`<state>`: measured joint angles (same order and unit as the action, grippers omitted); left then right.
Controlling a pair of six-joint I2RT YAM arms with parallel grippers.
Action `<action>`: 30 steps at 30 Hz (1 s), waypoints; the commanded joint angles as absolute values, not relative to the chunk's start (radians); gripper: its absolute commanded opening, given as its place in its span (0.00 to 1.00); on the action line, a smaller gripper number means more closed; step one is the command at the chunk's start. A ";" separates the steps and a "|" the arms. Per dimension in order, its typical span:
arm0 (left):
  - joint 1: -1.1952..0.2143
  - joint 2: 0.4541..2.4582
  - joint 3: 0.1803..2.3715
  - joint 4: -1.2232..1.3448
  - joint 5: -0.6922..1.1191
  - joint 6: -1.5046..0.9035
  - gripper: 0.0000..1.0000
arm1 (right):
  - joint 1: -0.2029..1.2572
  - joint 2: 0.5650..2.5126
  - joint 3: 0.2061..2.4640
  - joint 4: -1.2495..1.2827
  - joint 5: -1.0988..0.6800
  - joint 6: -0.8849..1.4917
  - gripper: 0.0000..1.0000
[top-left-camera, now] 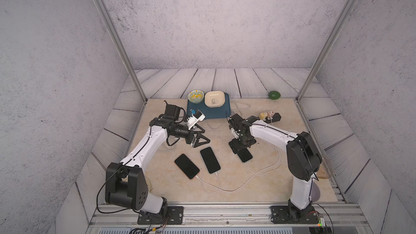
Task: Unplug the charging cable from the phone
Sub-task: Place the phone at the center of the board, then pick up the phone at the center of the board.
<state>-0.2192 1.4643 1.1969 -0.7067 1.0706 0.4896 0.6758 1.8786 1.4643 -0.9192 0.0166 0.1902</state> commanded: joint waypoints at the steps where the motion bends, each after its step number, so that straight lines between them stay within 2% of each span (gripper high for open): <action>1: -0.198 1.436 1.203 -0.710 1.096 0.487 0.98 | 0.719 1.845 1.448 -0.875 -0.048 0.211 0.94; 18: -0.125 1.413 1.191 -0.696 1.102 0.475 0.98 | 0.913 1.859 1.420 -0.635 0.049 0.423 0.97; 30: -0.116 1.412 1.189 -0.687 1.107 0.466 0.98 | 0.981 1.985 1.485 -0.594 0.056 0.432 0.99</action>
<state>-0.1246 1.4326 1.1965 -0.6979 1.0882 0.4686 0.9691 1.9591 1.4521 -0.5938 0.0399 0.4194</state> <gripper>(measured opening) 0.982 0.993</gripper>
